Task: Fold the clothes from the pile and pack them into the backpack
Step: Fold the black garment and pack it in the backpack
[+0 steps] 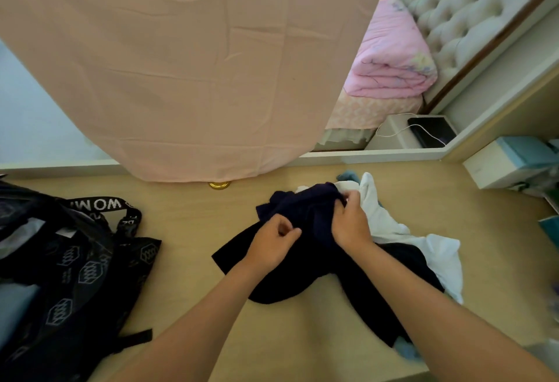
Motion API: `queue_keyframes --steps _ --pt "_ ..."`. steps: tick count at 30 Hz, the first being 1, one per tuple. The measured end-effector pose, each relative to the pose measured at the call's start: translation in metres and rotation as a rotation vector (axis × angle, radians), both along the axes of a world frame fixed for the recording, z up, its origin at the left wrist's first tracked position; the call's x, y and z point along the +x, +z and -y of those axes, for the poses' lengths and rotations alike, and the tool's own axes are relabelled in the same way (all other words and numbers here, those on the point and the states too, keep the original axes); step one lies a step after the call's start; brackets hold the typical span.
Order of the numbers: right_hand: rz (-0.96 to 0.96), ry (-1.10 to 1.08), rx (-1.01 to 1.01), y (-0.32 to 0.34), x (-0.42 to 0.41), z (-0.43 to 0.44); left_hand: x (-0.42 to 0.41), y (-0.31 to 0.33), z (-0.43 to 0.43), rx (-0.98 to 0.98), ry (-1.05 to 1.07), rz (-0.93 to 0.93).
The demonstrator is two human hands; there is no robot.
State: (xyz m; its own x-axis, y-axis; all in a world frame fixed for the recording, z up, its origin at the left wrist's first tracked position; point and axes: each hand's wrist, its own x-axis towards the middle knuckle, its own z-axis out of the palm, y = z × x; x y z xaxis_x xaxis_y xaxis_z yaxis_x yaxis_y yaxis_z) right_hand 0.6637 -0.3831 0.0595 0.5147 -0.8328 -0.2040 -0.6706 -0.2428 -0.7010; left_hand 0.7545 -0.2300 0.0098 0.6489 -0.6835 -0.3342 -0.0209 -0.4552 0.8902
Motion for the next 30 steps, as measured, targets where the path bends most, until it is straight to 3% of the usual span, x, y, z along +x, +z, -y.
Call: queue_keyframes --steps 2,4,7,9,12,14,19,23,24,26,30 --pt "0.085 0.017 0.005 0.016 0.000 0.014 -0.015 -0.003 0.008 0.125 -0.294 0.020" --pt "0.190 0.075 0.068 0.027 0.000 0.020 -0.030 -0.007 0.021 0.194 -0.448 0.124" --pt "0.223 0.189 0.084 0.033 -0.002 0.024 -0.043 -0.005 0.039 0.142 -0.363 0.242" --pt "0.224 0.129 0.163 0.032 -0.006 0.029 -0.047 0.001 0.046 0.083 -0.244 0.237" --pt "0.291 -0.023 0.462 0.032 -0.010 0.032 -0.046 0.009 0.055 -0.019 -0.136 0.267" --pt "0.272 -0.031 0.482 0.030 -0.011 0.035 -0.041 0.016 0.057 -0.032 -0.085 0.274" --pt "0.176 -0.023 0.179 0.040 -0.010 0.050 -0.017 0.040 0.046 0.024 0.076 0.242" --pt "-0.333 0.575 -0.376 0.064 -0.013 0.063 0.009 0.063 0.033 -0.070 0.371 -0.345" --pt "-0.452 0.649 -0.471 0.068 -0.013 0.065 0.016 0.069 0.028 -0.082 0.409 -0.397" --pt "-0.587 0.652 -0.636 0.076 -0.010 0.069 0.035 0.084 0.016 -0.045 0.433 -0.277" --pt "-0.659 0.502 -0.870 0.083 -0.013 0.074 0.089 0.100 -0.028 0.233 0.367 0.334"
